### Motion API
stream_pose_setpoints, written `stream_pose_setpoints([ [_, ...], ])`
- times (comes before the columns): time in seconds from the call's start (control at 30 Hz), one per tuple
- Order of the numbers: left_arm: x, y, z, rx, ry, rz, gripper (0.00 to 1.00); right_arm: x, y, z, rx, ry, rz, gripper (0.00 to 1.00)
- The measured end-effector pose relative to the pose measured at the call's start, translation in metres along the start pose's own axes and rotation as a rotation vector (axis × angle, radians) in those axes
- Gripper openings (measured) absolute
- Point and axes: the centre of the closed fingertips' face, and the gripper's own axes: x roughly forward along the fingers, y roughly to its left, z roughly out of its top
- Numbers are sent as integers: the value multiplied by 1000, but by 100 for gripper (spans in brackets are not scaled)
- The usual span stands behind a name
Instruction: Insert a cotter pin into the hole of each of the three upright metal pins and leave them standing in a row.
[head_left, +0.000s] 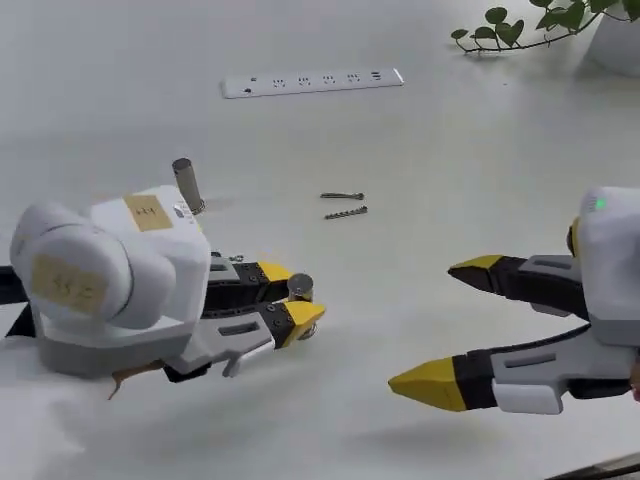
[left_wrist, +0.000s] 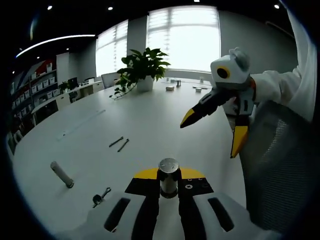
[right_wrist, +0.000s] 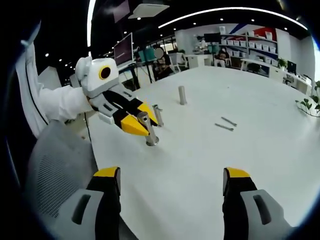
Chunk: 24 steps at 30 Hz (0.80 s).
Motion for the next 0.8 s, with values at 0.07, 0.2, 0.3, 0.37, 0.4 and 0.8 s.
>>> stream_pose_setpoints([
  [0.07, 3, 0, -5, -4, 14, -2, 10, 1, 0, 0, 6, 1, -4, 85],
  [0.2, 6, -3, -11, 5, 33, -11, 10, 2, 0, -2, 3, 10, -6, 90],
  [0.3, 8, -2, -13, 2, 32, -10, 10, 2, 0, -2, 2, 9, -6, 92],
  [0.37, 10, -3, -14, 5, 34, -10, 10, 3, 0, -2, 3, 10, -6, 93],
  [0.4, 11, -2, -15, 8, 36, -9, 10, 3, 0, -2, 2, 9, -5, 93],
  [0.8, 15, -7, -22, 17, 39, -6, 10, 3, 2, -8, 11, 26, -2, 93],
])
